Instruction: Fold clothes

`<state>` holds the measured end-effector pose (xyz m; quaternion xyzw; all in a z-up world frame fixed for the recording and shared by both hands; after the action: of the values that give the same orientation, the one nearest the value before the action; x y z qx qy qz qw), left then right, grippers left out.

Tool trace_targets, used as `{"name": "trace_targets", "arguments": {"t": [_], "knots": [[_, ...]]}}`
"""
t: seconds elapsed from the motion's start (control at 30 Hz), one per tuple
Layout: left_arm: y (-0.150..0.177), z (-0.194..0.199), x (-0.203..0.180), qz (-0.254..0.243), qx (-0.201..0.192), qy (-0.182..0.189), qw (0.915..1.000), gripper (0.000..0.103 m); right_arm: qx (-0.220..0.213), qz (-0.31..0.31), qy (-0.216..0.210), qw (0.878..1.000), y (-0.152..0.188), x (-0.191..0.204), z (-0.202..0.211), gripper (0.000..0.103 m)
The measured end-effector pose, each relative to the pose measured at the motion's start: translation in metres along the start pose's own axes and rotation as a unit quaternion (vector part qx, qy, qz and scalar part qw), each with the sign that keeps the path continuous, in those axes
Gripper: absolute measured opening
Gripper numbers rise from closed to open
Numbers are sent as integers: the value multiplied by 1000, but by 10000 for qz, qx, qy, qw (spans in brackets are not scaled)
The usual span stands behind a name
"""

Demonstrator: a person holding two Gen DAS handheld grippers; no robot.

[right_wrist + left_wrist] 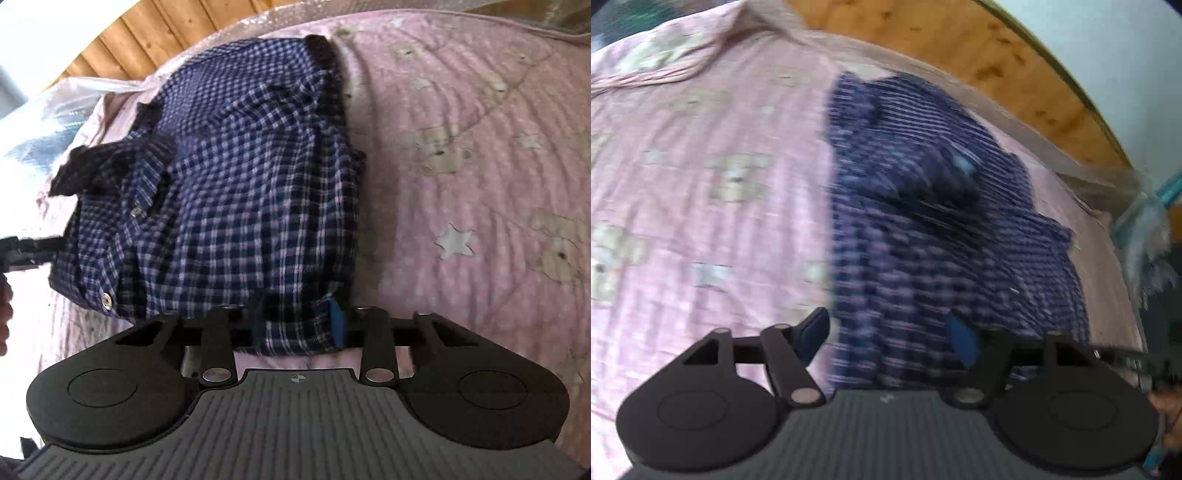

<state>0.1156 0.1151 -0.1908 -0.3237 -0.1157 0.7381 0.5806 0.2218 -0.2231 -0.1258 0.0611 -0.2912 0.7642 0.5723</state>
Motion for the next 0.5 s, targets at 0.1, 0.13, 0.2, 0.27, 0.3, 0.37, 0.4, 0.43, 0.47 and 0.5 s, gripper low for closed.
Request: {"name": "trace_targets", "arguments": {"t": [0.1, 0.13, 0.2, 0.27, 0.3, 0.37, 0.4, 0.43, 0.47, 0.5], "knots": [[3, -6, -17, -122, 39, -49, 9999, 7, -30, 21, -279, 9996, -7, -1, 9, 11], [6, -3, -20, -86, 27, -85, 9999, 6, -21, 41, -374, 9993, -7, -3, 15, 6], [23, 6, -19, 143, 110, -79, 9998, 6, 2, 82, -544, 9985, -5, -7, 26, 4], [42, 7, -17, 252, 242, -151, 9993, 7, 97, 124, -500, 9986, 1, -18, 30, 3], [51, 6, -16, 277, 284, -199, 9990, 7, 144, 145, -479, 9986, 5, -24, 32, 3], [60, 1, -13, 407, 211, -223, 9987, 9, 241, 157, -369, 9989, 12, -36, 31, 2], [60, -1, -11, 514, 177, -209, 9983, 11, 281, 144, -307, 9990, 15, -42, 29, 1], [58, -2, -10, 576, 161, -197, 9980, 13, 316, 145, -254, 9991, 17, -47, 29, 2], [55, 1, -11, 573, 160, -211, 9980, 13, 319, 216, -247, 9990, 16, -46, 34, 2], [52, 6, -13, 509, 150, -258, 9983, 22, 323, 287, -240, 9988, 15, -45, 39, 10]]}}
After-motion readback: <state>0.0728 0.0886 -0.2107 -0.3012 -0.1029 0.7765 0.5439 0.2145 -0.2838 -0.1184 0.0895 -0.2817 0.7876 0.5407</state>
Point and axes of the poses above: each gripper's, at about its wrist camera, not at the fingertips, and z roughly against the way its jaws point, x to its left, y to its underside, the point moved 3 cm from there along -z, roughly the way its jaws point, and after that the axes turned 13 degrees about -z, right-handed, at the moved point
